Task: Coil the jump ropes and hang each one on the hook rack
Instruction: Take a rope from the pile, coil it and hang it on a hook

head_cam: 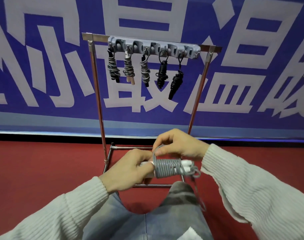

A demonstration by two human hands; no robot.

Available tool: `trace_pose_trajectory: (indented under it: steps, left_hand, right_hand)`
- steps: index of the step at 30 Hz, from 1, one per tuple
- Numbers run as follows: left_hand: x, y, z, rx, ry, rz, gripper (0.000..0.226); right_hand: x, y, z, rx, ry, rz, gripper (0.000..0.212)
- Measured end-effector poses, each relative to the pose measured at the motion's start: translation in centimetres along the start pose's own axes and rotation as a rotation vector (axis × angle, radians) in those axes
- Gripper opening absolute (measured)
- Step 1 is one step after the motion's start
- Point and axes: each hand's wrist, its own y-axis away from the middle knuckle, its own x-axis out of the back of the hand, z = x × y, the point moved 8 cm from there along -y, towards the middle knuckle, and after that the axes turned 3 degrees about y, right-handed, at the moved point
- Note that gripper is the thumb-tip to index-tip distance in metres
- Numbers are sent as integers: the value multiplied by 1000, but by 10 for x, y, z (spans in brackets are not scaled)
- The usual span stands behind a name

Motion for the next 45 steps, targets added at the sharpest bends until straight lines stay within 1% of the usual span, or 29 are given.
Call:
trace_pose_trajectory:
  steps: [2,4,5,6,7,9,10,12,14,16,19,24,28,30,31,33,35,39,45]
  left_hand:
    - [11,3,3,-8,233,129,23]
    - [22,3,-2,15,410,254,25]
    - [26,2,-8,42,460,308,28]
    - [30,1,-16,83,476,354,29]
    - [34,0,-25,130,473,401,28]
    - [43,-2,-48,238,508,472,14]
    - [44,-4,-58,286,536,462,10]
    - [42,-8,-70,337,529,395,9]
    - [37,-8,-75,338,503,351,17]
    - [31,-6,-73,329,516,327,28]
    - [29,-4,-63,293,511,321,38]
    - [32,-7,-55,231,510,358,39]
    - [31,-8,-61,264,510,428,28]
    - [31,-9,-63,275,486,456,27]
    - [32,-9,-64,269,458,470,30]
    - [35,-10,-63,245,393,489,44]
    - [36,-11,-65,253,404,470,50]
    - [32,-13,-66,277,496,358,34]
    - [31,-15,-68,255,503,324,36]
  right_hand:
    - [-18,1,17,-27,-65,36,10]
    - [-42,6,36,-166,-331,88,19]
    - [-51,9,44,-226,-423,102,24]
    - [-57,11,48,-238,-443,118,27]
    - [-60,14,50,-220,-397,136,29]
    - [-60,18,49,-156,-243,165,33]
    - [-58,21,47,-137,-141,178,35]
    - [-54,26,46,-126,91,192,34]
    - [-52,27,44,-109,311,179,30]
    - [-47,27,45,-122,382,186,27]
    - [-47,28,46,-138,402,182,25]
    - [-48,25,50,-146,351,192,25]
    - [-50,23,46,-136,326,199,26]
    - [-50,21,45,-139,317,204,26]
    - [-50,20,45,-141,318,201,26]
    - [-53,19,44,-141,325,193,26]
    - [-54,18,43,-143,320,190,26]
    - [-53,18,43,-155,291,203,27]
    - [-58,16,41,-138,311,184,27]
